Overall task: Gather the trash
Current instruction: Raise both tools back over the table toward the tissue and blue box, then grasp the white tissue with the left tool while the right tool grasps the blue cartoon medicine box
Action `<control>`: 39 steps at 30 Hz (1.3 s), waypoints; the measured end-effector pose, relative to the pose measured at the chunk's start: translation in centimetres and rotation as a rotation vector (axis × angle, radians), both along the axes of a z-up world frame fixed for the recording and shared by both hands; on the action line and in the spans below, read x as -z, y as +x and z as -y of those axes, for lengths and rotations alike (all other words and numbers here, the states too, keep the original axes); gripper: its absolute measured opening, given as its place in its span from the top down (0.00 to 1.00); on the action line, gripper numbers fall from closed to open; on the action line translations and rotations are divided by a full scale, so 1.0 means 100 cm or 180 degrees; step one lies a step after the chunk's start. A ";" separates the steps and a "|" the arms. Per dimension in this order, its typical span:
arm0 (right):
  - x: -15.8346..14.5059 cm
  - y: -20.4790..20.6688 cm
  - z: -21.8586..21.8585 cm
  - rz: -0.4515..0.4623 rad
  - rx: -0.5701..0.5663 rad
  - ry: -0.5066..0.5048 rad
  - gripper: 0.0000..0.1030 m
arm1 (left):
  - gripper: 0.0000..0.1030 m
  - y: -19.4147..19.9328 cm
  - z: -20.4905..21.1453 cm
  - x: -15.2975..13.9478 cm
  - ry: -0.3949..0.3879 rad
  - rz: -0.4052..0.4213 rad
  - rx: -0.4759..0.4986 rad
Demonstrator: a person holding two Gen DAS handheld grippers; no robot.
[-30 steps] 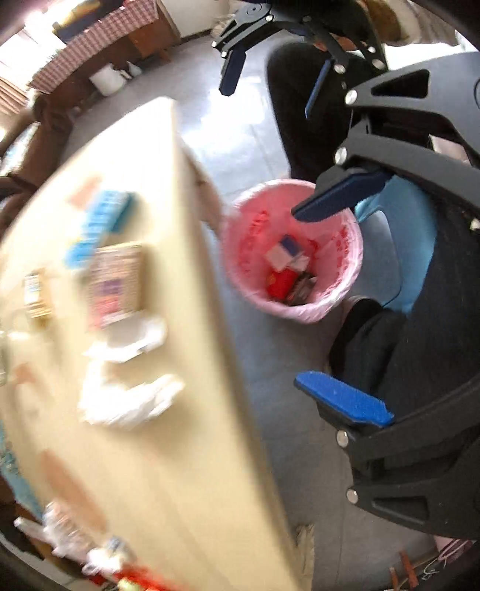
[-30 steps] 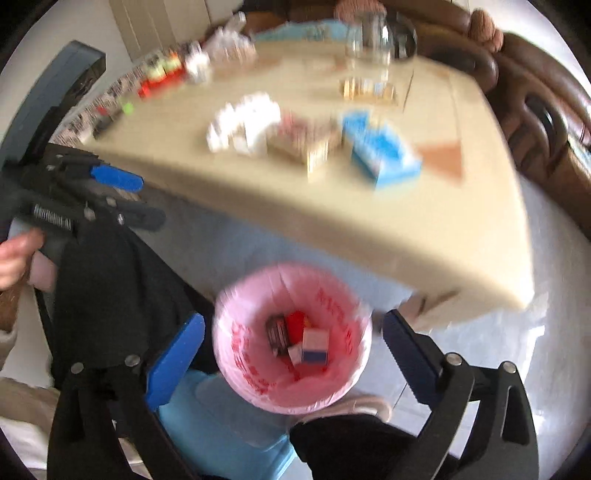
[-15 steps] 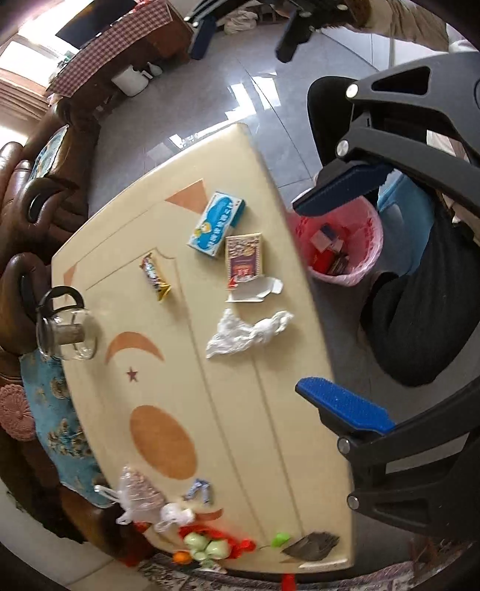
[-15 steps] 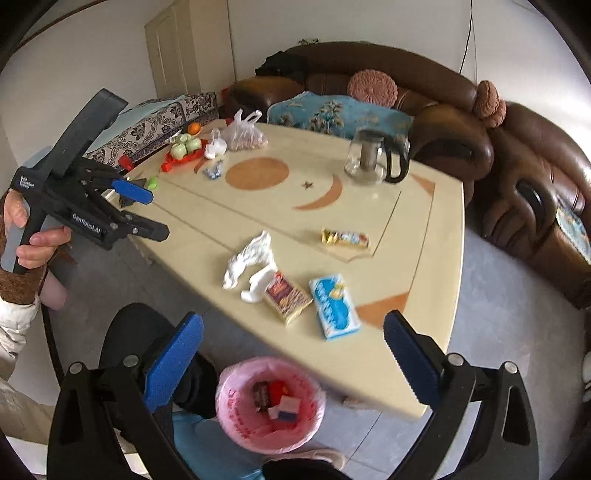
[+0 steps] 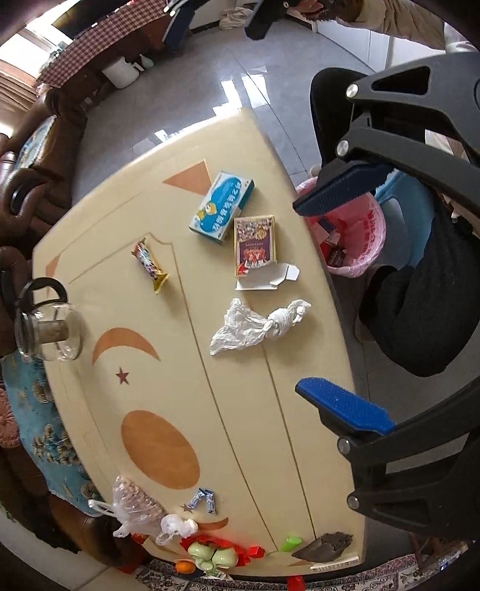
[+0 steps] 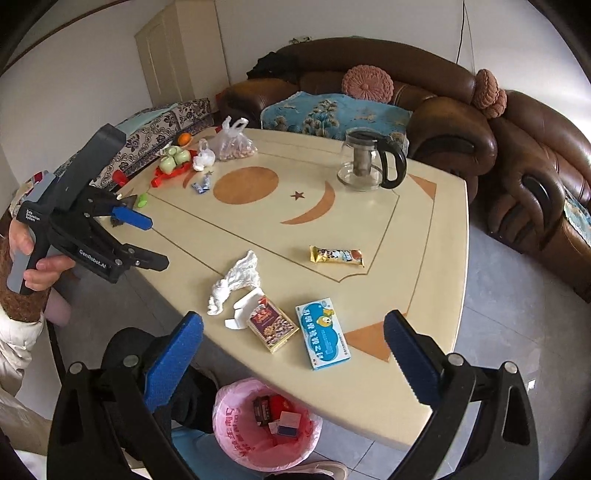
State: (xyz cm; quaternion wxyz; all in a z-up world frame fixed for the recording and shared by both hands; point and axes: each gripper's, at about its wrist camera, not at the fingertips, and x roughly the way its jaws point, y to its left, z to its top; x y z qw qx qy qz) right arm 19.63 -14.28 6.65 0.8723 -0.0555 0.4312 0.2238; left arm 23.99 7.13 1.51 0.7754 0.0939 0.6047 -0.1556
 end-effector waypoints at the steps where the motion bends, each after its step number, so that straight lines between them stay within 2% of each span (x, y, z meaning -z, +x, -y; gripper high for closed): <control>1: 0.002 0.004 0.001 -0.0020 -0.0002 0.0005 0.07 | 0.16 0.003 0.000 0.005 0.0006 -0.0023 -0.0004; 12: 0.031 0.034 0.000 -0.0179 -0.0031 -0.0056 0.07 | 0.16 0.033 0.001 0.039 0.0069 -0.0239 -0.0042; 26: 0.089 0.067 -0.004 -0.0525 -0.0059 -0.0154 0.07 | 0.16 0.060 -0.001 0.113 0.0119 -0.0672 -0.0110; 32: 0.116 0.078 -0.010 -0.0660 -0.0105 -0.0238 0.07 | 0.16 0.069 -0.002 0.141 0.0145 -0.0815 -0.0126; 39: 0.166 0.086 -0.016 -0.0938 -0.0202 -0.0457 0.07 | 0.16 0.082 -0.008 0.170 0.0129 -0.0980 -0.0190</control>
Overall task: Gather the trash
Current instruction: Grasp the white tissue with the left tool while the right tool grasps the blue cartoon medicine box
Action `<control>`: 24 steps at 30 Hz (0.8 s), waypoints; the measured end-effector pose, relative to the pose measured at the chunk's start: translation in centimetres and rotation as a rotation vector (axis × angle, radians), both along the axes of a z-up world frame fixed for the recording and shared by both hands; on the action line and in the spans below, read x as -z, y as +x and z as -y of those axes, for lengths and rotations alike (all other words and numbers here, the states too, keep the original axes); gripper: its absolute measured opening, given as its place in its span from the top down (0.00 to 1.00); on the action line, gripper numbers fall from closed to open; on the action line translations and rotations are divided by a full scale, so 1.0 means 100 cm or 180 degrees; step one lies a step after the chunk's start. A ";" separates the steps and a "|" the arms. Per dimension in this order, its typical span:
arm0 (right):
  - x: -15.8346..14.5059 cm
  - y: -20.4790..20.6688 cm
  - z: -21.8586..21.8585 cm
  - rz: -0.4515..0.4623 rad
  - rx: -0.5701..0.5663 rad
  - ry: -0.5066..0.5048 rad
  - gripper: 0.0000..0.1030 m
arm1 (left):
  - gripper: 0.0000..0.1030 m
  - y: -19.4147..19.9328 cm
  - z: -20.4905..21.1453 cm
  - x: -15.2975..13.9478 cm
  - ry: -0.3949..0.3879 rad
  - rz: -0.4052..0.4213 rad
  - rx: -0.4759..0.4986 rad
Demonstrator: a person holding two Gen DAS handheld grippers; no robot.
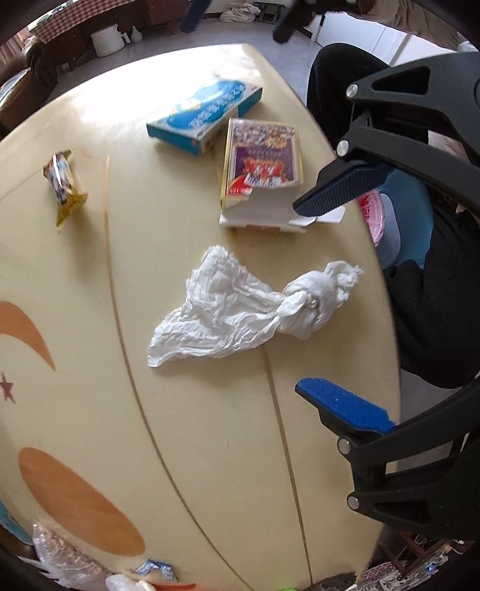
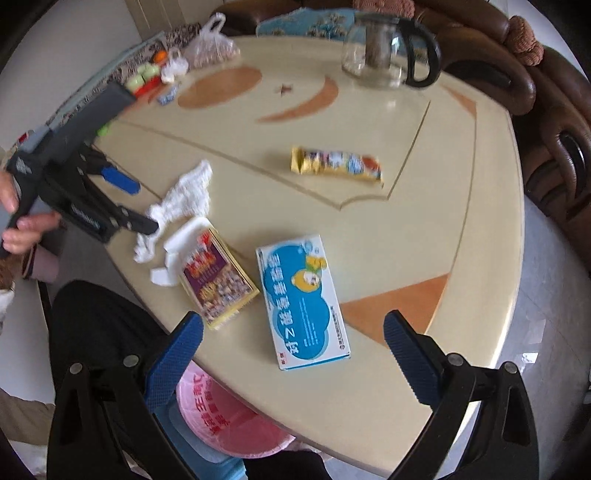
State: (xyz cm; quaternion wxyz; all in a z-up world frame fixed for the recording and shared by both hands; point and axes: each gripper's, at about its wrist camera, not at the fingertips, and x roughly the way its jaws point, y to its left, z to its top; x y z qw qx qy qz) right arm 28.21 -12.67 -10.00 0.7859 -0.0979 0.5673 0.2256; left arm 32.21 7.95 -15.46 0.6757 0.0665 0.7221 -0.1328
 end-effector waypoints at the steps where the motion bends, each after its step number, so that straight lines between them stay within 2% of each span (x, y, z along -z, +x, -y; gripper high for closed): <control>1: 0.006 0.001 0.000 -0.0033 -0.0009 -0.0028 0.07 | 0.16 0.002 -0.001 0.005 0.0000 -0.0021 -0.0016; 6: 0.034 0.006 -0.001 -0.0179 -0.0059 -0.0154 0.07 | 0.16 0.014 -0.005 0.019 -0.0013 -0.0071 -0.0061; 12: 0.051 0.008 -0.012 -0.0173 -0.0179 -0.0324 0.07 | 0.16 0.022 -0.008 0.030 -0.0015 -0.0076 -0.0052; 14: 0.057 0.008 -0.017 -0.0154 -0.0243 -0.0415 0.07 | 0.22 0.024 -0.008 0.032 -0.0018 -0.0060 -0.0024; 18: 0.065 0.009 -0.022 -0.0070 -0.0314 -0.0593 0.08 | 0.28 0.030 -0.007 0.031 0.0031 0.0019 0.0019; 21: 0.073 0.009 -0.025 -0.0088 -0.0302 -0.0670 0.28 | 0.34 0.031 -0.005 0.030 0.0094 0.0085 0.0027; 24: 0.074 0.009 -0.022 -0.0136 -0.0265 -0.0558 0.36 | 0.40 0.030 0.001 0.030 0.0184 0.0138 0.0062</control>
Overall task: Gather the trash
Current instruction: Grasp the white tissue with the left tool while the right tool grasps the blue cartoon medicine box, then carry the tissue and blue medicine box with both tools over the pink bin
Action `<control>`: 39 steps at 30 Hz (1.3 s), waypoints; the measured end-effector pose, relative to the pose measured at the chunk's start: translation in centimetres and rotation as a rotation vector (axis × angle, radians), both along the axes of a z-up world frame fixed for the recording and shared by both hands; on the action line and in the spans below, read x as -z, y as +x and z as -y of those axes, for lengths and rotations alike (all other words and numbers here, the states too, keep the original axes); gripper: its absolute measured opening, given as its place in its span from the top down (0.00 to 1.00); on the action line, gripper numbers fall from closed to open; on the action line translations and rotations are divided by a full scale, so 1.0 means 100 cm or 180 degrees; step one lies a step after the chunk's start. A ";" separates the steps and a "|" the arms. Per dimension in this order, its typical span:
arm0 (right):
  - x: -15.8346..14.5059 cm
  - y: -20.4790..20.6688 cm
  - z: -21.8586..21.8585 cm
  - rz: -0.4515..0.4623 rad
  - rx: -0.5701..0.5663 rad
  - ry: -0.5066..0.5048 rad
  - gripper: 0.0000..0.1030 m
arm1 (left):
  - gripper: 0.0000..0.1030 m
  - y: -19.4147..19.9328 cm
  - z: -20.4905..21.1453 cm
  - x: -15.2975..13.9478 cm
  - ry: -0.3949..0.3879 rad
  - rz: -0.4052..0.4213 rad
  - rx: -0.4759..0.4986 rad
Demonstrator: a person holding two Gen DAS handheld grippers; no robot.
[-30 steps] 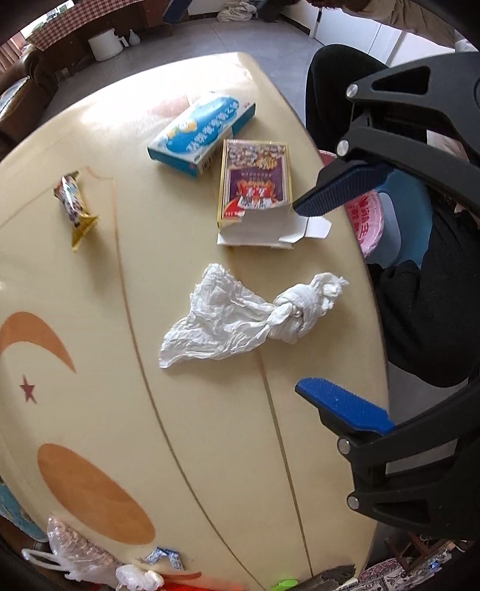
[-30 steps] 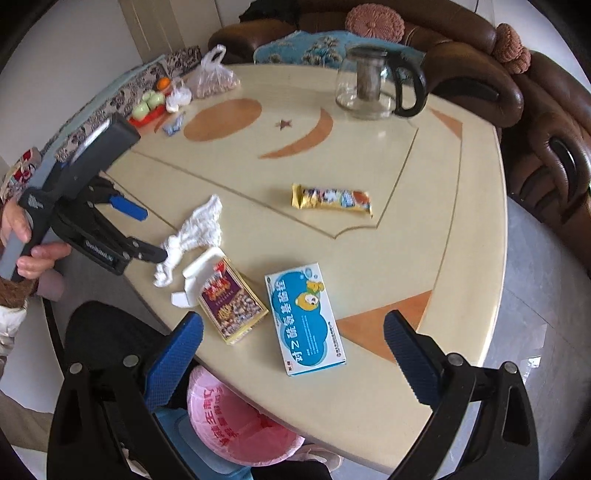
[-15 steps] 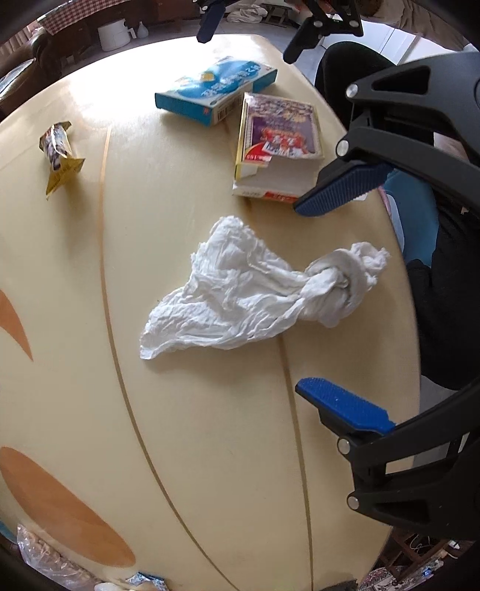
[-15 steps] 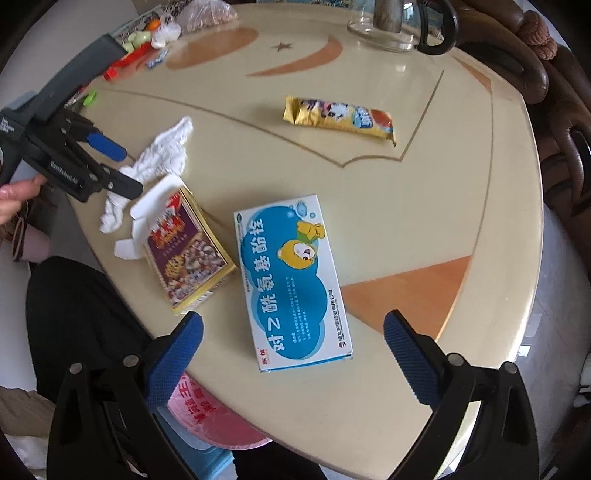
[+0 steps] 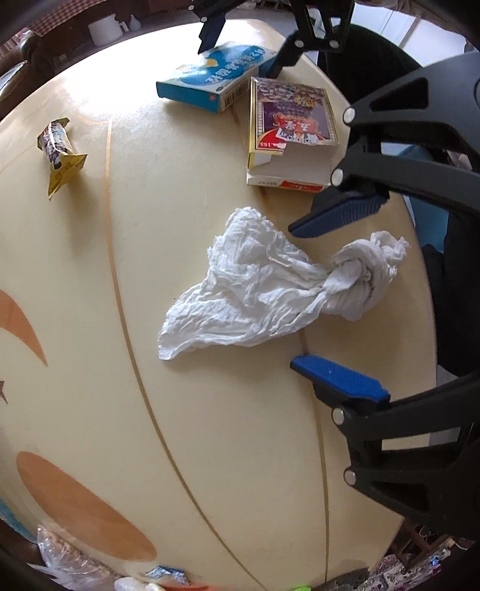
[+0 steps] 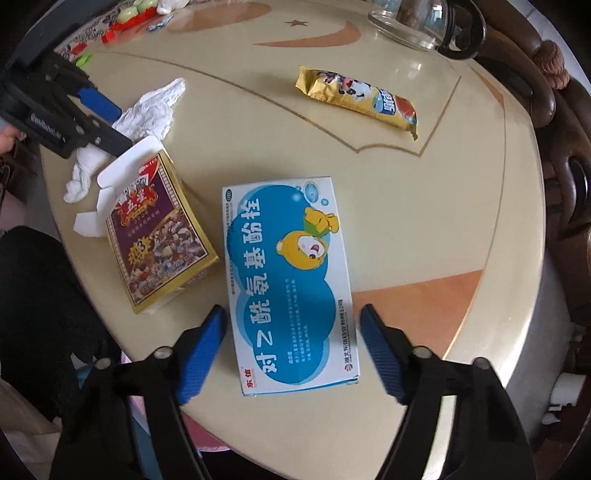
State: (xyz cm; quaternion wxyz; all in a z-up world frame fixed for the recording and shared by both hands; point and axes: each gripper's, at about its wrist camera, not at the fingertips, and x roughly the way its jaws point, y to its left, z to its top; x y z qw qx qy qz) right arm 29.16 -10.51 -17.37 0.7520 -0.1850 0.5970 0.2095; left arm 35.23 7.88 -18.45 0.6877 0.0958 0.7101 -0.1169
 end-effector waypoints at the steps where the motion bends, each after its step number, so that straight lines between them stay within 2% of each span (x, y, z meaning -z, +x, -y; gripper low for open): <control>1: 0.000 0.001 0.001 -0.0022 0.0032 0.0046 0.39 | 0.43 0.000 0.001 0.000 0.0049 0.0021 -0.0001; 3: 0.000 -0.001 0.003 -0.0001 0.0043 0.0056 0.39 | 0.50 0.001 0.005 0.000 0.0091 0.0048 -0.0009; 5: 0.000 -0.002 0.003 0.0034 0.0067 0.0036 0.40 | 0.66 0.000 0.009 -0.003 0.0092 0.0071 0.0001; 8: 0.000 -0.005 0.007 0.0071 0.0105 0.0011 0.40 | 0.85 0.000 0.015 -0.004 0.0061 0.0060 -0.0006; 16: -0.022 -0.021 0.000 0.0210 0.0280 0.0003 0.41 | 0.88 -0.009 0.021 -0.024 0.0028 0.0258 -0.0001; 26: -0.094 -0.040 0.017 0.0604 0.0549 0.0160 0.41 | 0.89 -0.040 0.000 -0.076 -0.0106 0.0585 -0.0135; 32: -0.135 -0.059 0.021 0.0802 0.0621 0.0231 0.41 | 0.89 -0.091 -0.005 -0.120 -0.0135 0.0836 -0.0055; 39: -0.170 -0.105 0.012 0.0949 0.0535 0.0280 0.41 | 0.89 -0.132 0.009 -0.146 -0.0142 0.1023 0.0140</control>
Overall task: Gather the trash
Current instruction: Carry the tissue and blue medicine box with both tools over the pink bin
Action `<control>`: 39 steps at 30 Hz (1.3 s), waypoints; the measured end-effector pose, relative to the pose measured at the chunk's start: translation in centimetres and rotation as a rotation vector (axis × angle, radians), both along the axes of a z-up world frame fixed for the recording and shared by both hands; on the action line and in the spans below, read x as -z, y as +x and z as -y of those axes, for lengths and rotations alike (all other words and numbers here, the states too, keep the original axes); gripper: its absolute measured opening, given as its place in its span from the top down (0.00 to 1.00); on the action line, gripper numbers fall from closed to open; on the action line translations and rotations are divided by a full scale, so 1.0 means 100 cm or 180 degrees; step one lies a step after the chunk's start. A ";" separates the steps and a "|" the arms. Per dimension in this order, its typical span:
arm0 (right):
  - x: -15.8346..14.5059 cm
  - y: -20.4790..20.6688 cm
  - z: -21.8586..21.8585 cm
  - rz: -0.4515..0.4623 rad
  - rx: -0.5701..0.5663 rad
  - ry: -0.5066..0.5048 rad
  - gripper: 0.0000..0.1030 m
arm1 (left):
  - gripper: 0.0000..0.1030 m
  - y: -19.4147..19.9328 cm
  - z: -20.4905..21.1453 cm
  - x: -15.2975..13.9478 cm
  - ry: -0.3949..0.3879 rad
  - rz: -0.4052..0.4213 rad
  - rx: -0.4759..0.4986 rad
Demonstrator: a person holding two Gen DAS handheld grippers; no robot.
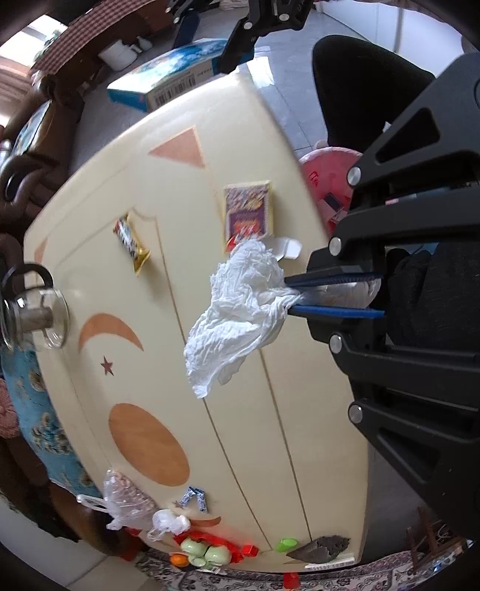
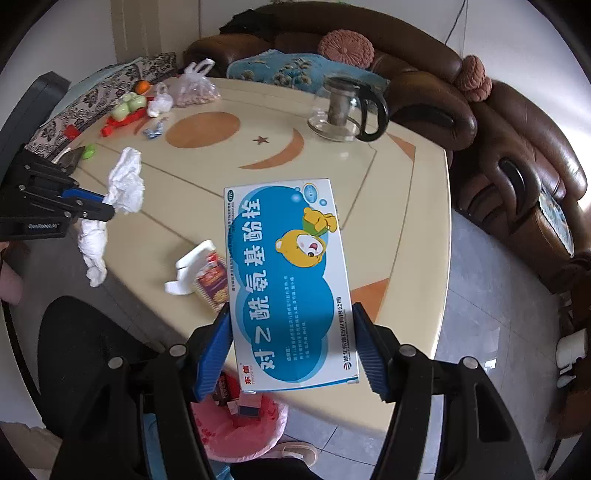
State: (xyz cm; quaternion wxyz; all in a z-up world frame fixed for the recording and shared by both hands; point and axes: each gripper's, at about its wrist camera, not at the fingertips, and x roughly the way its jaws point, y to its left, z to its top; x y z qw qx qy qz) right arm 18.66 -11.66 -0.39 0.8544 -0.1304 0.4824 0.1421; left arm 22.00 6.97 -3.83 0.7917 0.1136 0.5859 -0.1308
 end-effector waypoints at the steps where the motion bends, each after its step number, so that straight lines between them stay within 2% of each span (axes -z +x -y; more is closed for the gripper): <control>1: -0.003 -0.008 -0.002 0.0009 -0.0011 0.0006 0.41 | 0.89 -0.003 0.000 -0.003 0.0004 0.0012 0.0014; 12: -0.016 -0.078 -0.016 0.0058 -0.0113 0.0007 0.40 | 0.89 -0.065 0.020 -0.007 0.0011 0.0124 0.0252; 25: -0.006 -0.127 -0.015 0.0008 -0.0107 -0.0048 0.40 | 0.89 -0.110 0.049 0.029 -0.0078 -0.0031 0.0510; 39: 0.029 -0.149 -0.021 -0.0196 -0.0137 -0.0012 0.40 | 0.89 -0.133 0.067 0.074 -0.0040 -0.0250 0.0643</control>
